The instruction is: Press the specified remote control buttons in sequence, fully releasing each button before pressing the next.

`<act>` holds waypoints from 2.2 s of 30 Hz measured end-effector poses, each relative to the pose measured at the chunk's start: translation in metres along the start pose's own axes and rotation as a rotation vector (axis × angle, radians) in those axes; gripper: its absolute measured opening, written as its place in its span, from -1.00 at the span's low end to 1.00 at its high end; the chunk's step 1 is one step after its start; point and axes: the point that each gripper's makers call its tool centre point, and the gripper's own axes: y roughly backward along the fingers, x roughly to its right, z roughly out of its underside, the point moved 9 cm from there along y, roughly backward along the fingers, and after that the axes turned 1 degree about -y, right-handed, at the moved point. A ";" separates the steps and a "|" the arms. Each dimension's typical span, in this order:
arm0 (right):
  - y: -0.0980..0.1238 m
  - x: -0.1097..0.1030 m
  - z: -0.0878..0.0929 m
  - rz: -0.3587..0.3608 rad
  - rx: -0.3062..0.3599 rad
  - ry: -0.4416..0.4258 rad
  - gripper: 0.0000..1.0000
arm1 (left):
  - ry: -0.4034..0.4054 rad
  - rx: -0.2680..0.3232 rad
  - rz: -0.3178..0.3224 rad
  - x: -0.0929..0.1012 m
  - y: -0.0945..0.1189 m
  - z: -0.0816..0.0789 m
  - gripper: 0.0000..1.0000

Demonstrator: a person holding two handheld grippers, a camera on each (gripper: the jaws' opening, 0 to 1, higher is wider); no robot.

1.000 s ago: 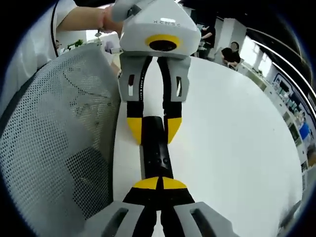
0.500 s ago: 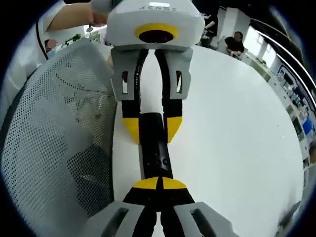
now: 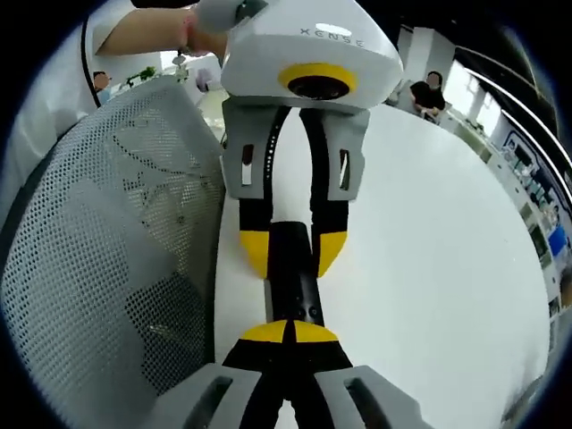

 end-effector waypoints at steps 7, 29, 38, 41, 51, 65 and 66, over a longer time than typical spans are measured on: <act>-0.007 -0.008 -0.009 -0.007 -0.038 0.075 -1.00 | 0.000 0.003 -0.001 0.000 0.000 0.000 -0.52; -0.005 -0.002 -0.009 -0.012 -0.027 -0.025 -1.00 | -0.004 0.005 0.000 0.000 0.000 0.000 -0.52; -0.005 0.002 -0.009 0.015 -0.038 0.003 -1.00 | -0.002 0.015 -0.001 0.001 0.000 0.001 -0.52; -0.006 0.001 -0.011 0.027 -0.052 0.016 -1.00 | -0.002 0.020 -0.001 0.001 0.000 0.001 -0.52; -0.007 0.006 -0.012 0.016 -0.057 -0.034 -1.00 | -0.007 0.024 0.009 -0.001 0.000 0.002 -0.52; -0.007 0.018 -0.010 0.014 -0.057 -0.119 -1.00 | 0.000 0.038 0.000 -0.001 -0.001 0.004 -0.52; -0.006 0.019 -0.012 0.003 -0.055 -0.115 -1.00 | 0.001 0.040 0.000 -0.001 -0.001 0.004 -0.52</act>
